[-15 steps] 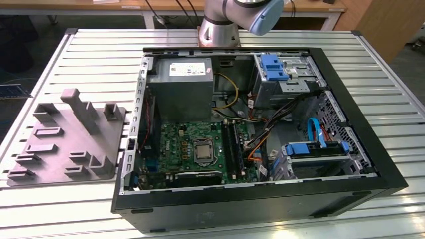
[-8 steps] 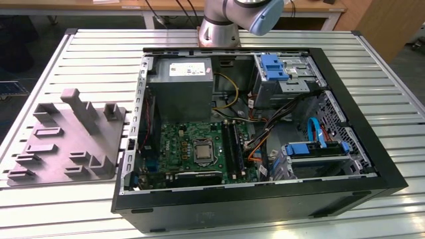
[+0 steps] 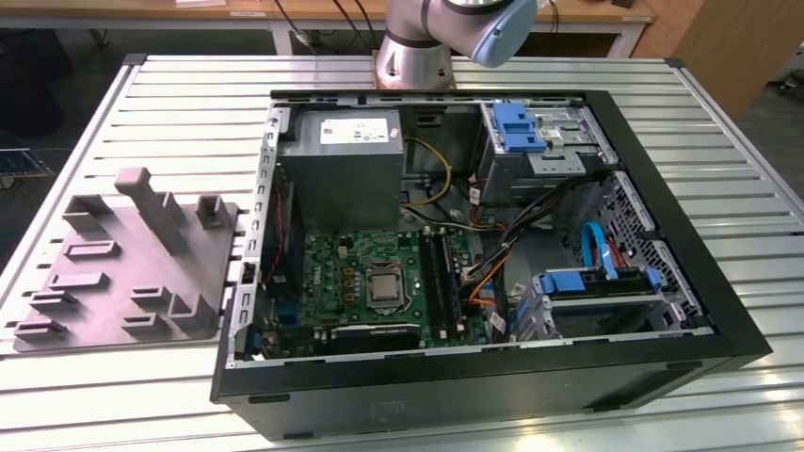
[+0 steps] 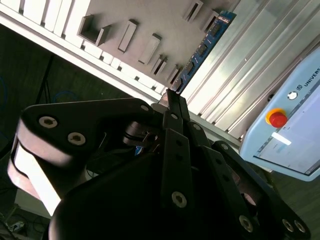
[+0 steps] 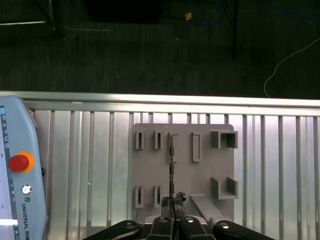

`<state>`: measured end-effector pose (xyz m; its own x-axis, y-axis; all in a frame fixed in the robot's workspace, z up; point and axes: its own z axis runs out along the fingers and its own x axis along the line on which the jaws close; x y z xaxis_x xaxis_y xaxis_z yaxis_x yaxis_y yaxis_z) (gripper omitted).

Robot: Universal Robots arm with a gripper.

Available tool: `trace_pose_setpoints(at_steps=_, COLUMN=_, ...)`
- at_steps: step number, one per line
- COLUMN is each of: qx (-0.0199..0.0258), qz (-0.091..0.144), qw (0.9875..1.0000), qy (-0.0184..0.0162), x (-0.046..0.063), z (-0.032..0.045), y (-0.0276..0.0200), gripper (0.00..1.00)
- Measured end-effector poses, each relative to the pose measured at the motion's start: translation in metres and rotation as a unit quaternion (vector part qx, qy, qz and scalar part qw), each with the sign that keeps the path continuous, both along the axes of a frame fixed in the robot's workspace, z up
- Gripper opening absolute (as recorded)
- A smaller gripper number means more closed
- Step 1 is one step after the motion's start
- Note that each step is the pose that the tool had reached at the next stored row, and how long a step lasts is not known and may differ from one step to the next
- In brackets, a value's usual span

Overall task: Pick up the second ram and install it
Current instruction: 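Pick up the second ram and move it above second insertion slot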

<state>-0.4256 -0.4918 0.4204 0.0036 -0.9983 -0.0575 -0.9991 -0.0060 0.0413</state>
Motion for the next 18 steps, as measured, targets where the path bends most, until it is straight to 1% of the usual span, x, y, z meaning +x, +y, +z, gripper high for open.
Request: trace_pose_setpoints(at_steps=18, qx=0.0000, qz=0.000, qw=1.0000, qy=0.0000, x=0.000, z=0.0113, y=0.0000, gripper=0.11)
